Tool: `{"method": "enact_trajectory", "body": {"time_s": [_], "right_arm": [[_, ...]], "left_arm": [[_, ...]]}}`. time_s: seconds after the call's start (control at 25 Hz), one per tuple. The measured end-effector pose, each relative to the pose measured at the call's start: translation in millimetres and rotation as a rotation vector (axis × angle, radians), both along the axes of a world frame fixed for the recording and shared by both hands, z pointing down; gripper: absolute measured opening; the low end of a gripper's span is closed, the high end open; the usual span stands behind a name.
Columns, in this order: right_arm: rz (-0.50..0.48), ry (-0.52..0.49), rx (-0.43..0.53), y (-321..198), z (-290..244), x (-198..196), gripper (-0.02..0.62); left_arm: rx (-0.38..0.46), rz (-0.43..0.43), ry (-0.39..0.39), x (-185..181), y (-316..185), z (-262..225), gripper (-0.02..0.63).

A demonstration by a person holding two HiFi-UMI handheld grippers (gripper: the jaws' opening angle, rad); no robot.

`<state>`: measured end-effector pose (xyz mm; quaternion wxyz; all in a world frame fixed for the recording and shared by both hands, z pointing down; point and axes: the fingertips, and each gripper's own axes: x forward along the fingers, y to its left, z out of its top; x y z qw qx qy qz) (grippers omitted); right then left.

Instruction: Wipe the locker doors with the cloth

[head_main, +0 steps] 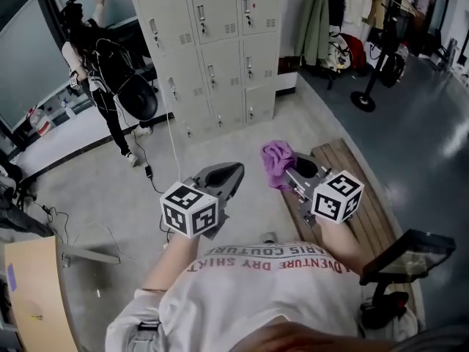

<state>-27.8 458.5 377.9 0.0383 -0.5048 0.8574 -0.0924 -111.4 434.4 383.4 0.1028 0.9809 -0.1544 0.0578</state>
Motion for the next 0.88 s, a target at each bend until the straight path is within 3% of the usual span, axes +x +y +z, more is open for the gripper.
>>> {"method": "enact_trajectory", "body": {"time_s": [0.32, 0.88], "right_arm": [[0.023, 0.063, -0.007, 21, -6, -22, 0.056], [0.045, 0.013, -0.029, 11, -10, -23, 0.055]], "left_arm": [[0.027, 0.024, -0.003, -16, 35, -15, -0.001], [0.014, 0.032, 0.011, -24, 23, -15, 0.0]]}}
